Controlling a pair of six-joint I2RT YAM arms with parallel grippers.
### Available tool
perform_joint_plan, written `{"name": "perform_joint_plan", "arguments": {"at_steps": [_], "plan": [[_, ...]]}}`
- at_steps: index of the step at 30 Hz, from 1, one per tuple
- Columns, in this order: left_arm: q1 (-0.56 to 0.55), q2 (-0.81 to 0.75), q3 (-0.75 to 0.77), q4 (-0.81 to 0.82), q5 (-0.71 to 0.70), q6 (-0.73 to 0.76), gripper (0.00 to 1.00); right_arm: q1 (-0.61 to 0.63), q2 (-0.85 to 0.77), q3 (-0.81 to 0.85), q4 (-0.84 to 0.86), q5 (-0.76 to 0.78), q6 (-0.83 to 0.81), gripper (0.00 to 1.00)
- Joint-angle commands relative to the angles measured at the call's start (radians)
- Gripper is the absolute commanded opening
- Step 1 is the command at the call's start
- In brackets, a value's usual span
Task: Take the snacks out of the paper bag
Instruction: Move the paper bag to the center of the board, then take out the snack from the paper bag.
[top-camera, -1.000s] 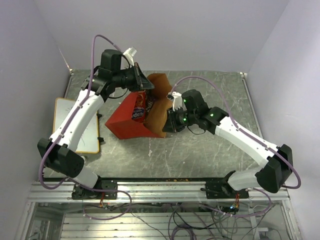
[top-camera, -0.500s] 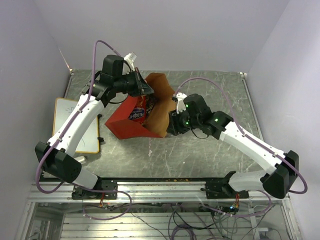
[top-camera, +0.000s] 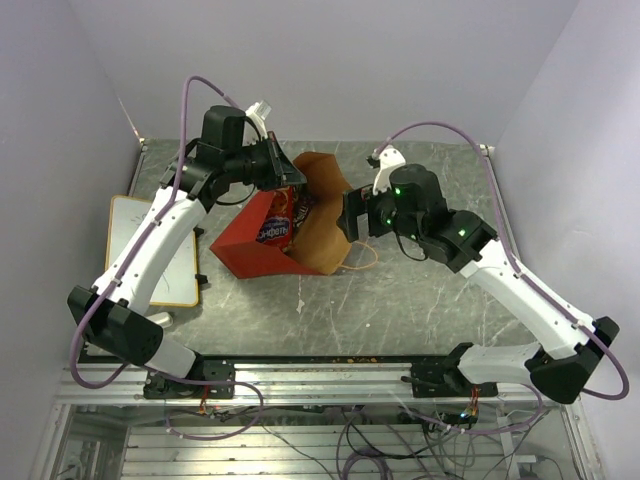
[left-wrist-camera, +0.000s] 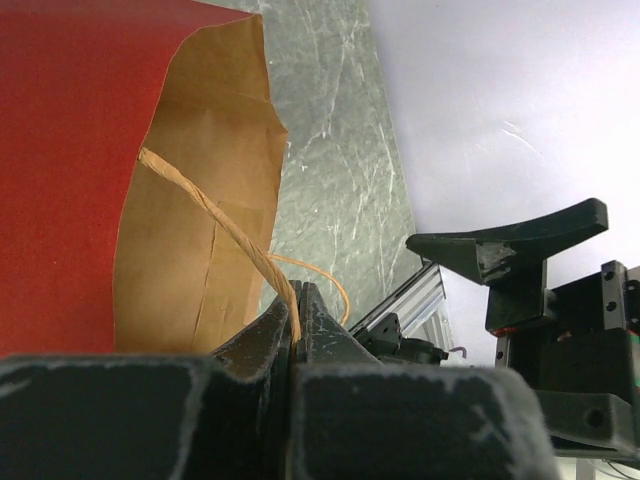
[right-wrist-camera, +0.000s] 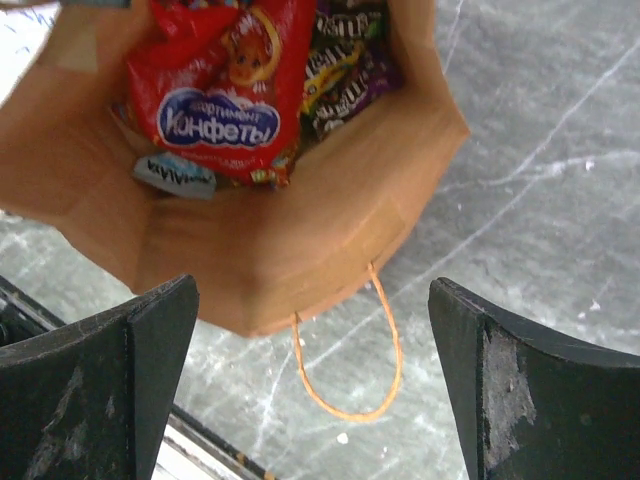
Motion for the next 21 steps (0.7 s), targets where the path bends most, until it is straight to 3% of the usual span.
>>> {"name": "perform_joint_plan", "arguments": {"at_steps": [1,6,10,21], "plan": [[-0.009,-0.022,0.034,-0.009,0.018,0.003,0.07,-0.002,0.043,0.001,0.15,0.007,0.018,0.98],[-0.009,-0.009,0.056,-0.026,0.028,-0.005,0.07,-0.002,0.137,-0.08,0.457,-0.127,0.109,0.9],[-0.009,0.004,0.099,-0.058,0.03,-0.006,0.07,-0.001,0.22,-0.166,0.689,-0.07,0.189,0.9],[-0.009,-0.001,0.105,-0.103,0.027,-0.01,0.07,0.022,0.429,-0.302,1.215,0.017,0.161,0.88]]}}
